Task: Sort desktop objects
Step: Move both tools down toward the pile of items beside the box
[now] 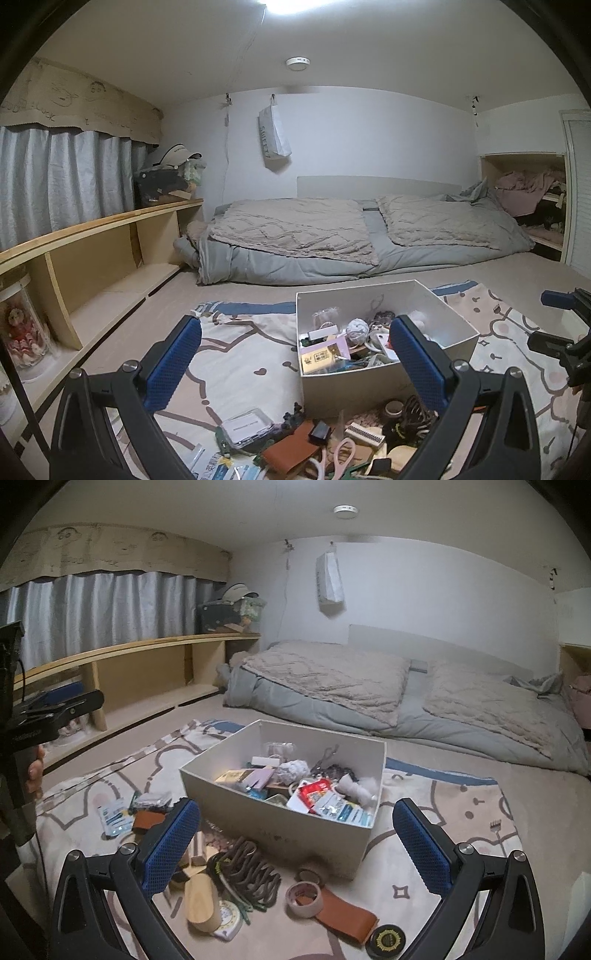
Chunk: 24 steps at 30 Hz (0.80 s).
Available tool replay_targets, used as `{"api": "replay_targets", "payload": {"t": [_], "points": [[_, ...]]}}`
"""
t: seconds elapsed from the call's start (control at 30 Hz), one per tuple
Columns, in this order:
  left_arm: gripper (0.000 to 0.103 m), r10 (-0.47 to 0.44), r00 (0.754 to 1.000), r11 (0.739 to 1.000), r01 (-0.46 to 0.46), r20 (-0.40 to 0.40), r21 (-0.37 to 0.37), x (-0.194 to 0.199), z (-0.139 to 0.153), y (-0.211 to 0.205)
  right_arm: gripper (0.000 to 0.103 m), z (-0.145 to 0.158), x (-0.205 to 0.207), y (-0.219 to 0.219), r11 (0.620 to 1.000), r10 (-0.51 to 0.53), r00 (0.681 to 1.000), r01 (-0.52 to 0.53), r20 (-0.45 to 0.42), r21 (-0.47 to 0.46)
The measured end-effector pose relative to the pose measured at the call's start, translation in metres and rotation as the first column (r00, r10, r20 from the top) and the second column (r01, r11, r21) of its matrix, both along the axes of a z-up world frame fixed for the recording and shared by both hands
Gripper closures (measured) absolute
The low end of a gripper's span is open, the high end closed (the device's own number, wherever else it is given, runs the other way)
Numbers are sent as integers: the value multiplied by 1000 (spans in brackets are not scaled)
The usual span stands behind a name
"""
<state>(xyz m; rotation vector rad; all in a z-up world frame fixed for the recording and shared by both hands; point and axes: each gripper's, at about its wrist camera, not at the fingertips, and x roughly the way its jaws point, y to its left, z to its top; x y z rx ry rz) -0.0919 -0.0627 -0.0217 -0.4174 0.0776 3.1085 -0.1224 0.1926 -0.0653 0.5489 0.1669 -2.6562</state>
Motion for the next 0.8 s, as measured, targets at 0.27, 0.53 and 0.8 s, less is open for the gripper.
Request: {"api": "replay_targets", "payload": {"t": [0.27,0.53,0.8], "points": [[1,-6,999,1000,7,53,-12,7,-20,-12,0,-15,6,-4,999,52,999,-52,-6,-1],[1,0,992,1000,1,128,-10,13,-45,-23,0,-36,8,-14,996,88,995,-89,38,15],[0,-2,982,1000,6,190,-23,19,-67,-30,0,-70,8,-28,989,106,988,-116,114,94]]}}
